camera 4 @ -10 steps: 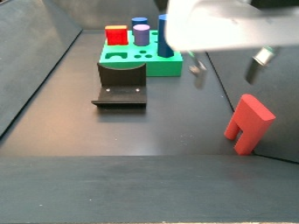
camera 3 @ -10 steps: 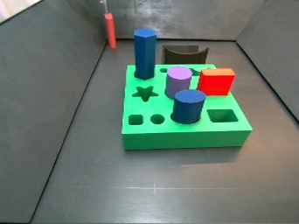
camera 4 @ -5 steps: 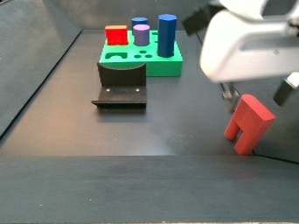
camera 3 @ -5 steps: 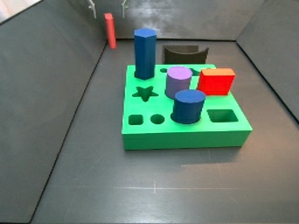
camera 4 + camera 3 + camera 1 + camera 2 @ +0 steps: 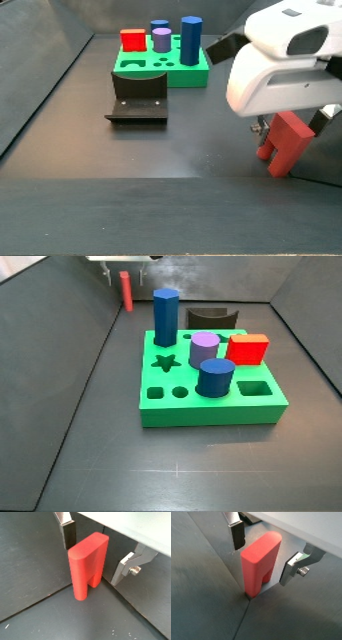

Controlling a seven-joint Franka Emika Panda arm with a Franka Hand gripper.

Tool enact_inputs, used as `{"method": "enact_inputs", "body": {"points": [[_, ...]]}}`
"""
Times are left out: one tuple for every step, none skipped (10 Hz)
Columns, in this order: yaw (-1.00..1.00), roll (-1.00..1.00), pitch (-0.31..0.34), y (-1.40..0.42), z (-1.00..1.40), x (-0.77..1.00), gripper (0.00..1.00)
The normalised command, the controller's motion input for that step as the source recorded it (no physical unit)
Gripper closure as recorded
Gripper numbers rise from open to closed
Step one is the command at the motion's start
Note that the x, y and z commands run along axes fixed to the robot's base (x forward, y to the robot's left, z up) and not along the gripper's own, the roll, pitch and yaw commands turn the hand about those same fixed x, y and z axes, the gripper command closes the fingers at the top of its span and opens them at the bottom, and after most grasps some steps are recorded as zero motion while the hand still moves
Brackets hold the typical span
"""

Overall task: Pick up the square-circle object. Move up. Rotate the square-circle object. Move to above the board. Insert the square-circle object.
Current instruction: Pick up the square-circle object.

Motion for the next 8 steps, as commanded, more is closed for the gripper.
{"method": "enact_inputs", "body": {"points": [[0.00, -0.08, -0.024, 0.00, -0.11, 0.00, 0.00], [0.00, -0.10, -0.034, 0.00, -0.09, 0.00, 0.00], [0.00, -0.08, -0.057, 0.00, -0.09, 0.00, 0.00], [0.00, 0.00, 0.000, 0.00, 0.00, 0.00, 0.00], [0.00, 0.00, 0.000, 0.00, 0.00, 0.00, 1.00], [0.00, 0.00, 0.000, 0.00, 0.00, 0.00, 1.00], [0.00, 0.00, 0.000, 0.00, 0.00, 0.00, 1.00], [0.00, 0.00, 0.000, 0.00, 0.00, 0.00, 1.00]]}}
